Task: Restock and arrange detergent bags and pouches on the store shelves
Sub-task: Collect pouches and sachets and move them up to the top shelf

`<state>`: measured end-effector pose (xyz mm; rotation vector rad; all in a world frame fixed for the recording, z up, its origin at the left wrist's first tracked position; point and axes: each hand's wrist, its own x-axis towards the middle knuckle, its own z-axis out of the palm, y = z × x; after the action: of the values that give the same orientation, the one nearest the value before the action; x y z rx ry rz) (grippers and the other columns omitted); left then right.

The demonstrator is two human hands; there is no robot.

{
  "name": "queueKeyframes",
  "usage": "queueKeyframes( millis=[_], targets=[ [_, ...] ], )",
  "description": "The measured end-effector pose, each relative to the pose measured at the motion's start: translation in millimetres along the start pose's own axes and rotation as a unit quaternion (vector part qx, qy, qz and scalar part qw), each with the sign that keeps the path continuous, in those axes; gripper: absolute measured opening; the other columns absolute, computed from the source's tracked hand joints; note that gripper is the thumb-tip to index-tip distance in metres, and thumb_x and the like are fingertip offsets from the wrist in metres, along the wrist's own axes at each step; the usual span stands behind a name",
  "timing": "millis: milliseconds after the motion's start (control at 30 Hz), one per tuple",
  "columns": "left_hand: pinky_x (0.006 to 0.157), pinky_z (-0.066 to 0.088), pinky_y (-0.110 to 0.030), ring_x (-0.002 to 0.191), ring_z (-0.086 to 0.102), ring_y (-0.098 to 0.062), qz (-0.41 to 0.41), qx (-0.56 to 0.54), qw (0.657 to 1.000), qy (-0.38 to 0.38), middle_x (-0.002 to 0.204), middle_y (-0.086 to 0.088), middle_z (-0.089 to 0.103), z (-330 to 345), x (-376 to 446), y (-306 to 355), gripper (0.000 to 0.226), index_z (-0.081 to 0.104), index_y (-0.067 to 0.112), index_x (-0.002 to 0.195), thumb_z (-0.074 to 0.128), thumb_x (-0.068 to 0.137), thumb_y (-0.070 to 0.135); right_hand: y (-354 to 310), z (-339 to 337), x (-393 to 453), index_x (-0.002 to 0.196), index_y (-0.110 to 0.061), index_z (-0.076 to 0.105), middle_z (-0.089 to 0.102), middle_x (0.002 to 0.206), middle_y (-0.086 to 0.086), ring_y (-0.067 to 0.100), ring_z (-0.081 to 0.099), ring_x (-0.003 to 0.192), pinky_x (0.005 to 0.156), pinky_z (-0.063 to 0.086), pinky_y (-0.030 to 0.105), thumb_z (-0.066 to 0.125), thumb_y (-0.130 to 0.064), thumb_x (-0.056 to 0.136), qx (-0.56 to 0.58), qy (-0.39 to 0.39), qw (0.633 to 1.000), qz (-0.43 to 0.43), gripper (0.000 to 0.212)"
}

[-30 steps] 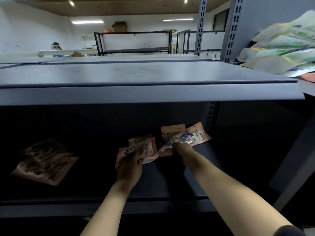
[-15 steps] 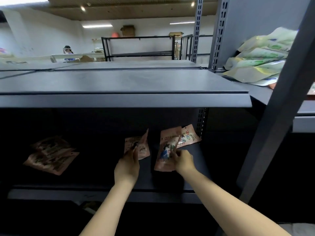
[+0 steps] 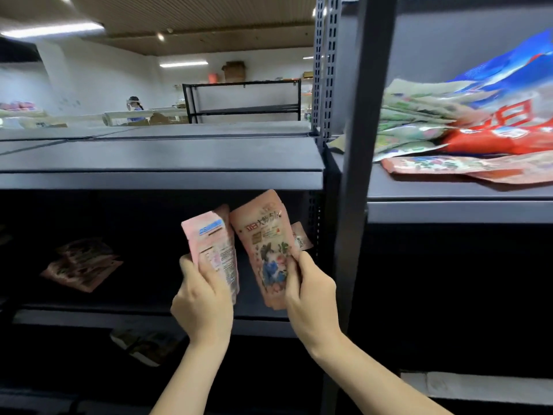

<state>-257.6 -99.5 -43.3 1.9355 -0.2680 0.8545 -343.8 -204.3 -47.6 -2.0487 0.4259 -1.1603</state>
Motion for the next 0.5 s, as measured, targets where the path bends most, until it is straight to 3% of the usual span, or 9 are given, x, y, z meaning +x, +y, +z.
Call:
queueKeyframes(
  millis=[167,333,433,500],
  targets=[
    [0.063,0.044,-0.043,0.077,0.061,-0.051,-0.005,-0.072,0.993,0.096,0.090,-0.035,0.064,-21,-34,56,0.051,0.052,-0.010,0.101,0.031,0.094,0.036,-9,-75,-6,0.096,-0.013,0.063,0.068,0.082,-0.007,0.008,0.066,0.067,0.052,0.053,0.028,0.044,-0.025,0.096,0.007,0.094,0.985,-0.145,0.023],
    [0.068,0.038,-0.035,0.085,0.059,-0.043,0.009,-0.159,0.970,0.186,0.097,-0.033,0.064,-34,-53,118,0.037,0.052,-0.010,0.108,0.039,0.099,0.024,-10,-157,17,0.093,-0.025,0.053,0.049,0.082,-0.020,-0.005,0.050,0.065,0.061,0.035,0.000,0.041,-0.020,0.089,0.044,0.197,0.958,-0.206,0.013],
    [0.066,0.035,-0.020,0.084,0.055,-0.026,0.056,-0.198,0.961,0.184,0.092,-0.021,0.065,-36,-63,160,0.029,0.053,-0.008,0.107,0.041,0.100,0.018,-10,-199,41,0.094,-0.024,0.053,0.049,0.084,-0.021,-0.017,0.049,0.068,0.063,0.032,-0.003,0.041,-0.020,0.089,0.059,0.238,0.949,-0.197,0.013],
    [0.064,0.031,-0.015,0.074,0.053,-0.018,0.078,-0.209,0.960,0.172,0.084,-0.010,0.060,-34,-66,185,0.025,0.055,-0.006,0.098,0.043,0.099,0.015,-8,-225,60,0.093,-0.022,0.056,0.051,0.083,-0.020,-0.010,0.049,0.065,0.060,0.034,0.003,0.041,-0.025,0.091,0.062,0.260,0.947,-0.175,0.015]
  ],
)
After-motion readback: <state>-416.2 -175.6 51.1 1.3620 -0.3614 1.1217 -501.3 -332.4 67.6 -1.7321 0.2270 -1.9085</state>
